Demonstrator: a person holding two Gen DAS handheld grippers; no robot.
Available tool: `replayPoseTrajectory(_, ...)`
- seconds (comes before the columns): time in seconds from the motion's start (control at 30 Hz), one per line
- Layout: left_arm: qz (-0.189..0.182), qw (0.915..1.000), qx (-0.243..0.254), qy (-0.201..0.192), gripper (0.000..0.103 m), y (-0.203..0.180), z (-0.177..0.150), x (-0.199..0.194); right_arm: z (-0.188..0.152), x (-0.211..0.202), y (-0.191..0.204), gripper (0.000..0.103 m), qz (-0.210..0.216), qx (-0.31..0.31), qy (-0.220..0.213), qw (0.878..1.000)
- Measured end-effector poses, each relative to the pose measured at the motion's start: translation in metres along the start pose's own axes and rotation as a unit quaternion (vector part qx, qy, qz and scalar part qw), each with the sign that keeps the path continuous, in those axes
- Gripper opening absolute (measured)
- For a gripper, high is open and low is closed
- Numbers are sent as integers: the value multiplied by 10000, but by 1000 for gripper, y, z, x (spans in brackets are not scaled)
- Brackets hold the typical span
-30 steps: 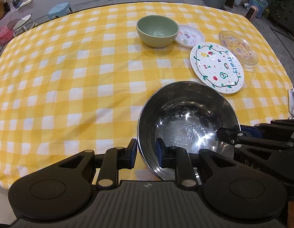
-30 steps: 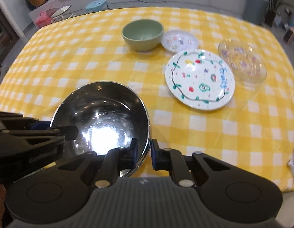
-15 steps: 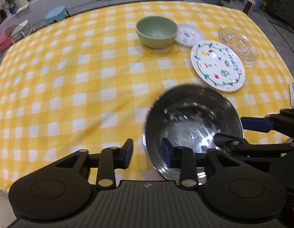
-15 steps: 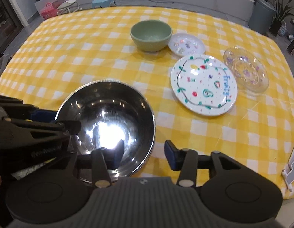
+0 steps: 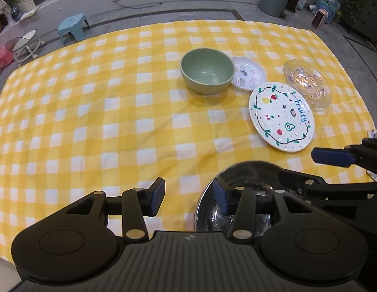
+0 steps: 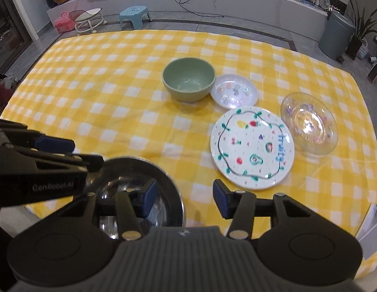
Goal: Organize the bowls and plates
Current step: 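Lower the steel bowl onto the tablecloth and open both tools, then move both tools to the rim of the pale green bowl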
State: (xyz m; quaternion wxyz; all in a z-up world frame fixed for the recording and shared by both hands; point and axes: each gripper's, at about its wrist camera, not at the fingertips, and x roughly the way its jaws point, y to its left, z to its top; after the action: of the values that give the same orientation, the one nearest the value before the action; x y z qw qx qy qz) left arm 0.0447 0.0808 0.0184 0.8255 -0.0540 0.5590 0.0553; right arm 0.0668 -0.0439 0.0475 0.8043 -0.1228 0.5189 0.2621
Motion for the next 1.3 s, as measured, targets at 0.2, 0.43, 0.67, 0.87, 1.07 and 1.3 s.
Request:
replayPoseTrajectory(0.2,187,9997,46,158,59,1,25,14,30,18,-9,61,-151,-37,259,9995)
replayPoseTrajectory(0.43,339,9990,-50,271,62,6,55,37,63,47,-25,63,-125,294,553,9980)
replayPoseTrajectory(0.67,550,9978,20,380,62,6,83,58,90,73,-33,65,-279,438,687,9963)
replayPoseTrajectory(0.87,732,9967,-5,365,62,4,110,71,117,90,-37,55,-399,619,694,9949)
replayPoseTrajectory(1.07,695,9968,-71,400,62,9,128,85,137,106,-44,47,-358,827,777,9929)
replayPoseTrajectory(1.3,745,9960,-82,483,58,12,144,102,154,130,-46,43,-382,948,953,9902)
